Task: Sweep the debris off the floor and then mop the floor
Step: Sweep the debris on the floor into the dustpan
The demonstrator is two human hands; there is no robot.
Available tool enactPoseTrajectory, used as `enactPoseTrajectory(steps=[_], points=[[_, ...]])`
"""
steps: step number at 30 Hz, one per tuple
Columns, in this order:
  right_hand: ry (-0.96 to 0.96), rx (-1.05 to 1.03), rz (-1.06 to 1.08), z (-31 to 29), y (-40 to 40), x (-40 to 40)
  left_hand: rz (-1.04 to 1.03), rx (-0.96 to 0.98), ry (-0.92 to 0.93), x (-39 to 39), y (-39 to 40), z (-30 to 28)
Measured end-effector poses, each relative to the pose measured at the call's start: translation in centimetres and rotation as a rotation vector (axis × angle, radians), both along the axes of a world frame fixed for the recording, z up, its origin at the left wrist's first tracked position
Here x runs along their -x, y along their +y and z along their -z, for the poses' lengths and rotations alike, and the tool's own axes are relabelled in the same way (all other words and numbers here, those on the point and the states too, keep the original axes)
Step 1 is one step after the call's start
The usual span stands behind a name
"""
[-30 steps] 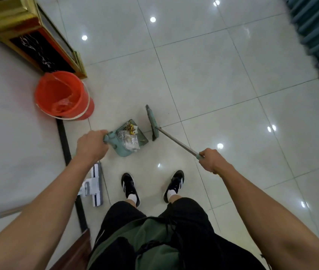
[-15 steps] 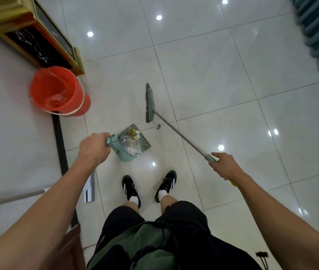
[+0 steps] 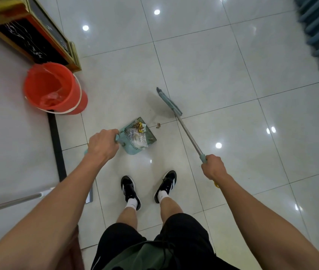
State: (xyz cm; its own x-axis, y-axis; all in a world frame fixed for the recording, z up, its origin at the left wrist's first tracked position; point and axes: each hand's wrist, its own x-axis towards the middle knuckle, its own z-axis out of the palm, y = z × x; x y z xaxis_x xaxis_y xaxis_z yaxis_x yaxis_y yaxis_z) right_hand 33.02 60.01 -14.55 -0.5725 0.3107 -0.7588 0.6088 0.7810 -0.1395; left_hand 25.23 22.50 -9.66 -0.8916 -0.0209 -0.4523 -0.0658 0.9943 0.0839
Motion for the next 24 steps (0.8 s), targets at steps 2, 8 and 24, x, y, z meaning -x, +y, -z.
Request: enactPoseTrajectory(steps=[2, 8, 24], points=[[-0.035, -0.015, -0.045, 0.3, -0.6, 0.4, 0.004, -0.005, -0.009, 0.3, -0.3, 0.4], [-0.147, 0.041, -0.128, -0.1, -2.9, -1.3, -0.048, -0.015, -0.029, 0.6, -1.5, 1.4], [-0.066, 0.247, 0.16, -4.4, -3.0, -2.5, -0.112, -0.09, -0.016, -2.2, -5.2, 1.2]])
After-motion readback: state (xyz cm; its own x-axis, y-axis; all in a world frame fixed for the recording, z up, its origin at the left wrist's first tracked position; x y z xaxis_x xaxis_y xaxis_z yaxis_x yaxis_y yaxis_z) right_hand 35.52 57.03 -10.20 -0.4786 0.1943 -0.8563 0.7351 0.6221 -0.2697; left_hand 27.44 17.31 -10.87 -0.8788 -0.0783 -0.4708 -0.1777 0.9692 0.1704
